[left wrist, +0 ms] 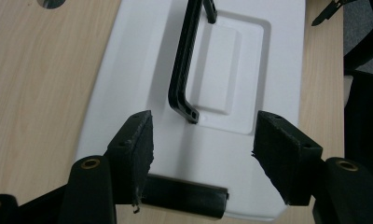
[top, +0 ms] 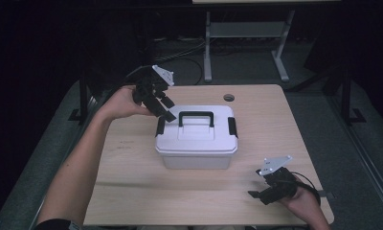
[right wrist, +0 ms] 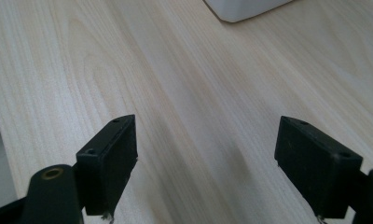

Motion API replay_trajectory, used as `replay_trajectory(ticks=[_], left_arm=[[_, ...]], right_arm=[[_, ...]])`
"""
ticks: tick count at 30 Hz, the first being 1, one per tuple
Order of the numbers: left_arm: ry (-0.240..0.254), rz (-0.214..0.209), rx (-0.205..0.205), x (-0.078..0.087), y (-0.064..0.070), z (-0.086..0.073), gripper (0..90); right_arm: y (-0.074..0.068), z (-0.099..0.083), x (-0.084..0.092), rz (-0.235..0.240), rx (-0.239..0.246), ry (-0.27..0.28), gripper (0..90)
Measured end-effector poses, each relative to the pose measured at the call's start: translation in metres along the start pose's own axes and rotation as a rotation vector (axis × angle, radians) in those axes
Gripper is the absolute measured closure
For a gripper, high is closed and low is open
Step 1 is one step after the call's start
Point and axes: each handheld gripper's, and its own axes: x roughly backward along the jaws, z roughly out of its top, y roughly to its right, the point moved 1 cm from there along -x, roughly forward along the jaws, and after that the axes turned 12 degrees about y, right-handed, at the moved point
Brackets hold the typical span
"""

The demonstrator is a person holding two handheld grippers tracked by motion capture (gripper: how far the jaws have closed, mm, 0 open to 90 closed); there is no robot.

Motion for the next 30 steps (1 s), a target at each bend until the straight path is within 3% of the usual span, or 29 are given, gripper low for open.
replay_trajectory(ticks=[5, 16, 30], left_arm=[[-0.017, 0.014, 0.0, 0.006, 0.004, -0.005, 35.8], [0.014, 0.031, 0.033, 0.017, 0.004, -0.028, 34.8], [-0.008, 0.046, 0.035, 0.025, 0.01, -0.037, 34.3]], right_arm=[[0.0, 0.001, 0.0, 0.0, 0.012, 0.004, 20.5], [0.0, 0.002, -0.001, -0.004, 0.015, 0.003, 20.5], [0.001, 0.001, 0.0, -0.008, 0.004, 0.001, 20.6]])
